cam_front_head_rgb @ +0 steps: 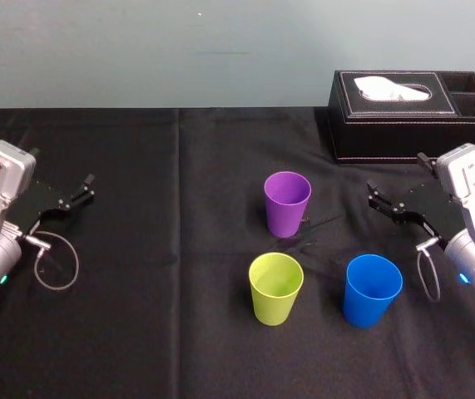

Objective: Stack the three plastic cups sequentially using one hand.

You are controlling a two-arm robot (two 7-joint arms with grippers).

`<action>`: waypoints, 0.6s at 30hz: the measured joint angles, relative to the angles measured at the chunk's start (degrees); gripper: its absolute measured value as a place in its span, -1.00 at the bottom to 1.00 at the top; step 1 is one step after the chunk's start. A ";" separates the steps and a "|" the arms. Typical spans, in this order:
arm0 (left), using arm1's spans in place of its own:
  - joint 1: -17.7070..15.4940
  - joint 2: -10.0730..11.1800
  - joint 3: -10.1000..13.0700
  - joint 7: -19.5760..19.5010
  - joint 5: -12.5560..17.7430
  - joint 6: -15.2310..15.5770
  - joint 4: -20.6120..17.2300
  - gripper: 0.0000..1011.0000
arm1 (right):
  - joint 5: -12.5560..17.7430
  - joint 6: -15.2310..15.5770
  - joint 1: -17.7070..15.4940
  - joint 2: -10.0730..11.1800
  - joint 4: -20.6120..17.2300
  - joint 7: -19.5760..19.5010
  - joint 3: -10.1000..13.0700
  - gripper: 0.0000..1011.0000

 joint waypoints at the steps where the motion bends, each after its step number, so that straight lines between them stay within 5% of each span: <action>1: 0.00 0.00 0.00 0.00 0.00 0.00 0.00 1.00 | 0.00 0.00 0.00 0.00 0.00 0.00 0.00 0.98; 12: 0.00 0.00 0.00 0.00 0.00 0.00 0.00 1.00 | 0.22 0.00 0.13 -0.19 0.09 0.60 0.22 0.98; 18: 0.00 0.00 0.00 0.00 0.00 0.00 0.00 1.00 | 4.44 -1.19 -1.76 0.32 -0.37 5.27 2.57 0.98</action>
